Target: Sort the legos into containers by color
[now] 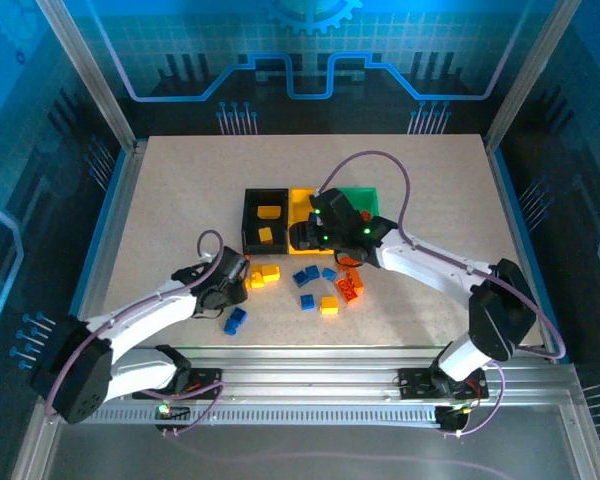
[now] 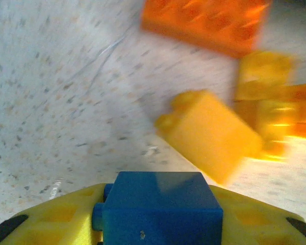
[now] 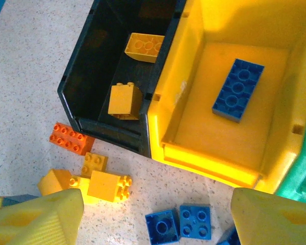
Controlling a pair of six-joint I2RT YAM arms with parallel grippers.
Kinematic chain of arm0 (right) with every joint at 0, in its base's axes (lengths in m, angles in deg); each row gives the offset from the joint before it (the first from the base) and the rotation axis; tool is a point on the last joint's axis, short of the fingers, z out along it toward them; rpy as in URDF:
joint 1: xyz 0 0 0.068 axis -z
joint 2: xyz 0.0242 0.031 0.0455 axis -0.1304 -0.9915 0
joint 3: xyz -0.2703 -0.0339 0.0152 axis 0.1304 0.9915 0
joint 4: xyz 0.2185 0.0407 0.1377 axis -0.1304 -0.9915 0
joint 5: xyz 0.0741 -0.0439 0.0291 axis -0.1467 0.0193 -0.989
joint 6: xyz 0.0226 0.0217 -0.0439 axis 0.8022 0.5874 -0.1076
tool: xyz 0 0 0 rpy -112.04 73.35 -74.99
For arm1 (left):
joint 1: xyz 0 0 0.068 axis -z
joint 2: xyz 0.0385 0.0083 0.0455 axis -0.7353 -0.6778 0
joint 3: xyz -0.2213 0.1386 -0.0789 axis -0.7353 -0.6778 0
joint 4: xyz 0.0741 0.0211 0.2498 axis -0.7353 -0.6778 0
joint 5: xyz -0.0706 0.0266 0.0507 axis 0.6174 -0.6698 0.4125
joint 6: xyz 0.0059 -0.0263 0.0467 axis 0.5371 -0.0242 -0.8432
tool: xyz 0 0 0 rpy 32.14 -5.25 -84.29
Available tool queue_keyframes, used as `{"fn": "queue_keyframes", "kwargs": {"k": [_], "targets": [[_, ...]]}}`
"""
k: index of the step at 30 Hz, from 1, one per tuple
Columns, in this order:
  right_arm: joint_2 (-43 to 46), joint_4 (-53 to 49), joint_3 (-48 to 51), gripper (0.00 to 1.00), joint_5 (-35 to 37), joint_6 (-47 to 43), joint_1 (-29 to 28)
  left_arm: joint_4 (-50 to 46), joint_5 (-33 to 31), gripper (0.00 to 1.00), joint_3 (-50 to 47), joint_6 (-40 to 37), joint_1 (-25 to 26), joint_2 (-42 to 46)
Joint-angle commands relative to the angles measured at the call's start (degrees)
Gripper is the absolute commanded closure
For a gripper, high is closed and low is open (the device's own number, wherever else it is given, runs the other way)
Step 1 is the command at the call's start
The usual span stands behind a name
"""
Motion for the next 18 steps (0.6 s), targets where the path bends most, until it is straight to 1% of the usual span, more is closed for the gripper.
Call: {"fn": "queue_keyframes", "kwargs": {"k": [1,4,5,7,11,15,18], "targets": [[4.68,0.44,3.06,0.23,2.4,1.67,0.92,-3.13,-1.65,0.66,8.06,-2.04,4.3,2.67],[9.02,-0.47,7.27,0.23,4.13,2.7,1.58,-2.07,-1.48,0.65,15.73,-3.17,8.55,-2.33],[10.67,-1.07,8.88,0.23,4.75,3.14,2.04,-1.21,-1.54,0.65,18.62,-3.75,9.9,-5.39],[13.91,-2.08,11.95,0.23,5.52,4.09,3.09,0.78,-0.56,0.65,24.17,-4.58,10.75,-11.95],[19.9,-3.97,18.6,0.22,5.62,5.11,4.72,4.64,0.35,0.64,35.29,-7.1,10.7,-24.6],[24.57,-5.82,22.94,0.22,5.71,6.04,5.18,2.87,-0.7,0.64,48.34,-9.9,9.48,-37.3],[27.18,-6.82,24.7,0.22,5.69,6.38,5.43,2.02,0.35,0.66,53.51,-9.25,7.13,-43.18]]}}
